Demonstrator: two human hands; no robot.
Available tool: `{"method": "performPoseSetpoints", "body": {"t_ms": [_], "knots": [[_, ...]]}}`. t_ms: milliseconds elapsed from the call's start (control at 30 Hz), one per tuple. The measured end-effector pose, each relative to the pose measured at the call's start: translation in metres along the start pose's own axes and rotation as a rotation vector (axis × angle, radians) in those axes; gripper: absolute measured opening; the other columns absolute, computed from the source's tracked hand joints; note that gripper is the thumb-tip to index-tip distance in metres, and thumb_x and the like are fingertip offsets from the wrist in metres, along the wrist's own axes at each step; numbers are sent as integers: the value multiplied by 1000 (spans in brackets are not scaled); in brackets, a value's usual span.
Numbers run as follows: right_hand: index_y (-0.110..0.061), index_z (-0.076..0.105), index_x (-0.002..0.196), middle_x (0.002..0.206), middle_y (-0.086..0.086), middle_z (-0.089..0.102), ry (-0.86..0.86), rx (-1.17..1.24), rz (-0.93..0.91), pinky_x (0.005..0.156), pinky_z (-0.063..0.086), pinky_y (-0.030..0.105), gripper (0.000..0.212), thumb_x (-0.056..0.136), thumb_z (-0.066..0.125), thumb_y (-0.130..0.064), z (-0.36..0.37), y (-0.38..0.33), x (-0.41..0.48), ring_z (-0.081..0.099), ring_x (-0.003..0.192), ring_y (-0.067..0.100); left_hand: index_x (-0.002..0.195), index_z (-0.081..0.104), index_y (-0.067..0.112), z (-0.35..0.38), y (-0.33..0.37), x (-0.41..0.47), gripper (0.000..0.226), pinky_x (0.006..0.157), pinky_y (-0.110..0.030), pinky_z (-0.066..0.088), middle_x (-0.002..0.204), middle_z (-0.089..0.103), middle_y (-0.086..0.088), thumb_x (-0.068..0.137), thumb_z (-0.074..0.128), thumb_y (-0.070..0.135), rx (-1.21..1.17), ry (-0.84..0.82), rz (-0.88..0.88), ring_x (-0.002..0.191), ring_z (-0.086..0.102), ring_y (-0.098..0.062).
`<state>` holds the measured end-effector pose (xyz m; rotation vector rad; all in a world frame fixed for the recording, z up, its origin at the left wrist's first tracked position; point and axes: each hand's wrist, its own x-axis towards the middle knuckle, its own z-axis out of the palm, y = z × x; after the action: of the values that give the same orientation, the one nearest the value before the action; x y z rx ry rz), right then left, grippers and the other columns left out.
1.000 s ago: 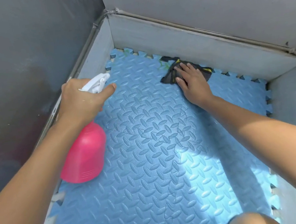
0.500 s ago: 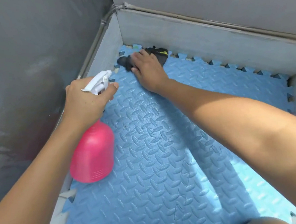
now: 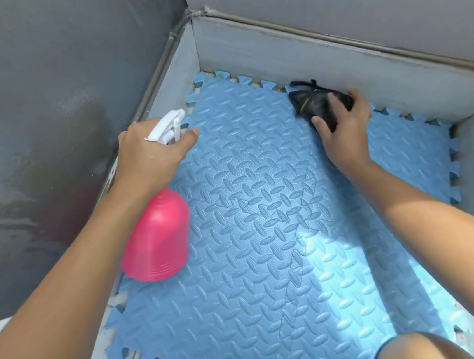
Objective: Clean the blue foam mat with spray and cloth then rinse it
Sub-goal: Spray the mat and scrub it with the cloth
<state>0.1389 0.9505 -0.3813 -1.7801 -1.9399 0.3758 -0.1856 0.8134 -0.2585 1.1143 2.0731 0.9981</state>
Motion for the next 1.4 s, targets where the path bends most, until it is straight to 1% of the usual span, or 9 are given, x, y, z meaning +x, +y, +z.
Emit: {"method": "performPoseSetpoints", "body": {"t_ms": [233, 433, 533, 667, 800, 900, 1033, 1233, 1400], "knots": [[-2, 54, 145, 159, 20, 39, -99, 2, -86, 123, 28, 44, 49, 106, 51, -31, 18, -29, -11, 33, 149, 35, 76, 62, 1, 7, 1, 3, 62, 65, -43, 53, 72, 62, -23, 67, 82, 59, 93, -7, -7, 60, 45, -19], [-13, 38, 157, 162, 16, 36, -392, -3, -557, 124, 25, 42, 59, 104, 49, -36, 58, -110, 22, 32, 150, 34, 72, 64, 4, 6, -4, -1, 65, 63, -49, 60, 67, 63, -26, 66, 78, 67, 110, 84, -23, 55, 59, -35], [-16, 28, 161, 164, 18, 30, -394, -96, -496, 125, 21, 44, 63, 104, 41, -39, 91, -153, 61, 29, 151, 36, 86, 75, 15, -6, -7, -5, 55, 69, -52, 65, 76, 73, -13, 64, 83, 66, -33, 88, -66, 60, 65, -28], [-23, 31, 160, 167, 14, 24, -322, -151, -340, 125, 16, 48, 54, 107, 33, -34, 115, -187, 52, 20, 155, 32, 79, 72, 23, -12, -2, -18, 24, 50, -18, 53, 76, 62, -26, 79, 83, 45, -27, 48, 49, 55, 48, -12], [-20, 54, 147, 160, 15, 41, -409, -27, -623, 120, 27, 52, 45, 104, 47, -31, 99, -177, -10, 32, 151, 35, 105, 77, 18, -21, -2, -25, 32, 66, -46, 66, 88, 69, -26, 79, 85, 35, -156, 8, 15, 72, 58, -21], [-22, 57, 144, 161, 12, 41, -589, 65, -819, 122, 23, 49, 43, 104, 48, -32, 68, -146, -91, 32, 152, 32, 89, 72, 33, -32, -1, -31, 26, 72, -53, 66, 75, 67, 9, 69, 85, 43, -186, -63, 15, 76, 64, -13], [-28, 51, 149, 166, 4, 31, -764, 22, -933, 126, 19, 42, 44, 106, 46, -32, 10, -71, -158, 23, 156, 24, 86, 69, 27, -34, 0, -43, 26, 76, -53, 65, 76, 70, 13, 73, 90, 34, -233, -111, 2, 79, 74, -13], [-19, 43, 154, 165, 14, 31, -437, -159, -252, 124, 25, 54, 50, 107, 44, -34, -74, 83, -70, 27, 152, 36, 89, 69, 12, -8, 22, -51, 29, 62, -43, 67, 87, 70, 5, 78, 90, 29, -72, -221, -44, 74, 69, 1], [-3, 35, 155, 160, 30, 31, -267, -279, 266, 123, 23, 56, 69, 101, 27, -44, -110, 164, -43, 27, 148, 48, 83, 67, 14, 4, 25, -54, 37, 61, -51, 66, 94, 73, -12, 71, 93, 37, 52, -305, -32, 78, 70, -16]]}}
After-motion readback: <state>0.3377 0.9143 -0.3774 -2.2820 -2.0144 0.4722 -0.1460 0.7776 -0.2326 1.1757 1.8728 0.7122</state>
